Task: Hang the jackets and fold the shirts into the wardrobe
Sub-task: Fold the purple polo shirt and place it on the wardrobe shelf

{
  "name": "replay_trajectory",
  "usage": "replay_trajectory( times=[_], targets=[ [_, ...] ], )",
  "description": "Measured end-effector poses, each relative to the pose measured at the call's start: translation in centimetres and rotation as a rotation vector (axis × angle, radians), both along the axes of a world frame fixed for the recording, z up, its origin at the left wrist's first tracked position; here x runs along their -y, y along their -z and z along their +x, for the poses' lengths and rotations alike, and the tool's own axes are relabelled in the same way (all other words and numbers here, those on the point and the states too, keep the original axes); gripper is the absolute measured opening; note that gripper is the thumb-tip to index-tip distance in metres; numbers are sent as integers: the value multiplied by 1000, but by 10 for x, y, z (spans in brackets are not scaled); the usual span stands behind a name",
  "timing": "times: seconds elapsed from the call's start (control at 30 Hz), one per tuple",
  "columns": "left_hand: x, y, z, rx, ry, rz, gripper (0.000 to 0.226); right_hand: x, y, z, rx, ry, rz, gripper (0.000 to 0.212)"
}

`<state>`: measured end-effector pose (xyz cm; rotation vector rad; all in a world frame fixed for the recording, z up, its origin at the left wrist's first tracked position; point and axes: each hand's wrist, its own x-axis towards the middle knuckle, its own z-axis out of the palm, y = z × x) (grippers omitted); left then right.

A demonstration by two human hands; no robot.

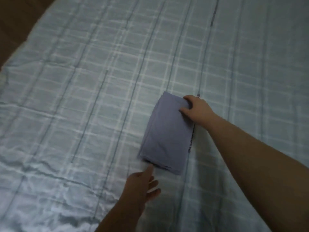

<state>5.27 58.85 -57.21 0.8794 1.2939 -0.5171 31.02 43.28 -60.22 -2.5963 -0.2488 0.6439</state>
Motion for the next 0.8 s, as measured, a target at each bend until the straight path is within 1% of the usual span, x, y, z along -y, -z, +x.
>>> replay_trajectory(
  times=[0.03,0.17,0.2,0.27,0.3,0.33,0.4,0.43,0.47,0.57,0.63,0.7,0.73,0.8],
  targets=[
    [7,1,-1,-5,0,-2,26,-2,-2,5,-29,3,-25,52],
    [33,13,10,51,12,136,26,-5,-11,14,-78,10,-106,40],
    [40,14,14,63,-26,149,33,-4,-13,15,-114,12,-114,35],
    [50,16,22,56,-128,147,58,-2,-20,13,-192,26,-96,27],
    [53,19,25,46,-192,124,62,0,-25,12,-216,37,-66,26],
    [55,21,28,60,-261,95,56,4,-30,12,-228,56,-24,26],
    [55,29,33,101,-353,65,30,13,-44,7,-253,118,98,19],
    [52,31,34,132,-358,57,22,19,-53,2,-268,158,165,13],
    [49,31,33,174,-348,63,21,24,-62,-3,-279,203,229,10],
    [33,7,18,316,-243,135,34,46,-87,-28,-332,339,426,18],
    [19,-25,-1,456,-216,135,35,57,-113,-56,-445,398,619,24],
    [0,-69,-27,556,-152,197,34,62,-146,-92,-572,400,821,29],
    [-10,-92,-42,586,-119,235,37,63,-164,-112,-629,382,907,30],
    [-36,-137,-78,599,-72,275,49,58,-200,-153,-750,343,1006,30]
  ],
)
